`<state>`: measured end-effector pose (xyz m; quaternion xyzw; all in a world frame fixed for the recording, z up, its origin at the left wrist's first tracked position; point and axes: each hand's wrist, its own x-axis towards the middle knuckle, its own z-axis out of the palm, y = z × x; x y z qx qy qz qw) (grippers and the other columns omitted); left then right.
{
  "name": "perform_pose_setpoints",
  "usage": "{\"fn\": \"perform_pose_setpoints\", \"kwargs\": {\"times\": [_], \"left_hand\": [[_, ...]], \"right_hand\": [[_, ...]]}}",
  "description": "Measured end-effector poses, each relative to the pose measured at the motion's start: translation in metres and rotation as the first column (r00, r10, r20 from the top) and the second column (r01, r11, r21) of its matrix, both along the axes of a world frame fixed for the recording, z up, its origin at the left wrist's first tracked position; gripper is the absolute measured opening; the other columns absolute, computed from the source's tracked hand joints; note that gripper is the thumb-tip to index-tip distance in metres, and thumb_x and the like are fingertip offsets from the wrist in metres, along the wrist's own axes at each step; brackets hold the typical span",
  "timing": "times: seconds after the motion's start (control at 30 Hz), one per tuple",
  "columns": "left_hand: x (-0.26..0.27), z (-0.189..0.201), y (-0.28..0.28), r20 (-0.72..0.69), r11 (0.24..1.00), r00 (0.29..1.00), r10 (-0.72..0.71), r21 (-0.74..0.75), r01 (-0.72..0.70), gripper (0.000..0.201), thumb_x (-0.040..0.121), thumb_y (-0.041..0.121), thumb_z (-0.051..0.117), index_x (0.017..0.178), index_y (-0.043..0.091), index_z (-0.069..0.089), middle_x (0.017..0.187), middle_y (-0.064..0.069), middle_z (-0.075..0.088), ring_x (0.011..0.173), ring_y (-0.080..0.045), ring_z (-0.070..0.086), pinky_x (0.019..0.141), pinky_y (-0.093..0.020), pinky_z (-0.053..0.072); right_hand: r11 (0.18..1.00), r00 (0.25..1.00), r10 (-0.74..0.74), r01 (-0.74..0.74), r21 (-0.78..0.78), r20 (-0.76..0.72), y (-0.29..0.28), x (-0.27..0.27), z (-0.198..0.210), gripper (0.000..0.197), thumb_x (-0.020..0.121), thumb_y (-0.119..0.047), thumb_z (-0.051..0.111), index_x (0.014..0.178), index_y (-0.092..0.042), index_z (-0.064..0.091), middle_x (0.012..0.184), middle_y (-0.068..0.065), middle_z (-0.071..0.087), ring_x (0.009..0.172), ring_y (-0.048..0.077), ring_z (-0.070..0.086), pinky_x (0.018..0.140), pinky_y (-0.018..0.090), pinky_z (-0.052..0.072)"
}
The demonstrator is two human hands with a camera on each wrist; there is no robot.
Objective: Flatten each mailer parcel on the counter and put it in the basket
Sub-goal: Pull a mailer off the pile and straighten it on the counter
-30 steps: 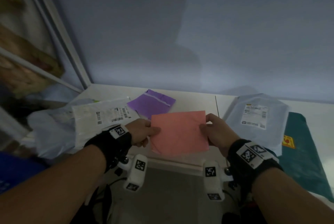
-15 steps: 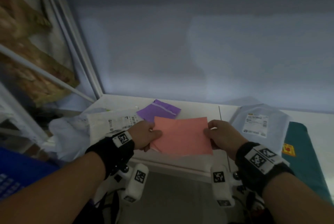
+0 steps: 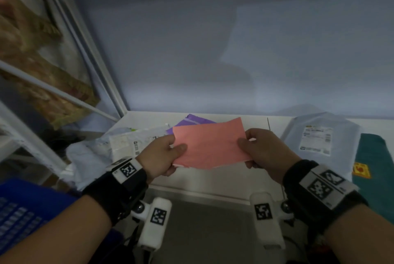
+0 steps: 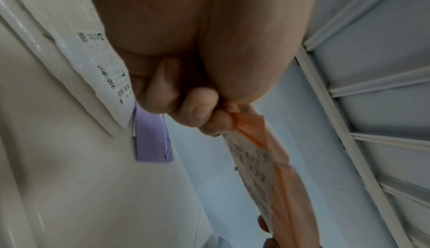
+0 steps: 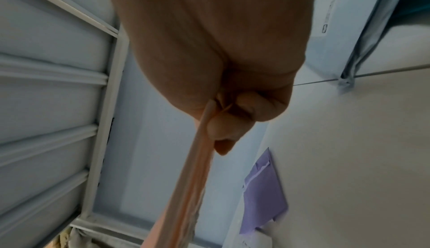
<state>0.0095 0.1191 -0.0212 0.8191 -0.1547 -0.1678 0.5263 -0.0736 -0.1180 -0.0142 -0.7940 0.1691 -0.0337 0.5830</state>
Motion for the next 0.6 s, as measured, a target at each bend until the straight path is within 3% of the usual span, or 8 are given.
{"fn": "perform_pose_setpoints", "kwargs": {"times": [0.07,0.17,0.33,0.47,0.6], "left_hand": [[0.001,0.002,0.001,0.011,1.000,1.000,0.004,0.001,-0.004,0.019,0.099,0.016,0.052,0.094,-0.002,0.055,0.057,-0.015,0.048,0.039,-0.015,0.032,0.039,-0.018,0.021],[0.003,0.008,0.005,0.006,1.000,1.000,0.018,-0.001,-0.018,0.017,0.100,0.014,0.050,0.084,0.010,0.054,0.059,-0.017,0.048,0.038,-0.015,0.032,0.039,-0.017,0.020],[0.015,0.033,0.016,0.022,0.996,0.997,0.076,-0.037,-0.075,0.018,0.099,0.013,0.050,0.082,0.008,0.047,0.050,-0.008,0.043,0.034,-0.014,0.031,0.038,-0.015,0.021],[0.026,0.060,0.044,0.106,0.998,0.993,0.055,0.015,-0.057,0.017,0.099,0.017,0.051,0.094,0.001,0.054,0.048,-0.008,0.048,0.034,-0.018,0.037,0.038,-0.018,0.028],[0.030,0.083,0.096,0.188,0.986,0.971,0.151,0.040,-0.161,0.022,0.098,0.019,0.053,0.078,0.012,0.051,0.043,-0.004,0.047,0.034,-0.017,0.039,0.037,-0.019,0.029]], "right_hand": [[0.999,1.000,-0.025,0.025,0.032,0.005,0.001,0.007,-0.002,0.019,0.097,-0.012,0.054,0.092,0.006,0.057,0.049,0.009,0.053,0.037,0.016,0.048,0.046,0.026,0.034],[0.989,1.000,-0.004,0.007,0.150,-0.019,0.005,0.013,-0.002,0.014,0.099,-0.013,0.054,0.092,-0.001,0.056,0.059,0.015,0.053,0.043,0.018,0.047,0.049,0.027,0.032],[0.941,0.996,0.020,0.010,0.339,-0.085,0.014,0.018,0.014,0.004,0.098,-0.009,0.057,0.099,-0.006,0.055,0.057,0.005,0.055,0.046,0.014,0.048,0.042,0.021,0.032],[0.983,0.999,0.027,-0.021,0.182,-0.030,0.041,0.038,0.040,0.010,0.096,0.000,0.053,0.089,-0.006,0.054,0.062,0.011,0.048,0.046,0.015,0.040,0.038,0.020,0.026],[0.992,0.991,0.117,-0.120,0.042,0.065,0.087,0.066,0.076,0.012,0.093,0.005,0.053,0.086,-0.003,0.057,0.060,0.011,0.048,0.042,0.015,0.041,0.038,0.020,0.028]]}}
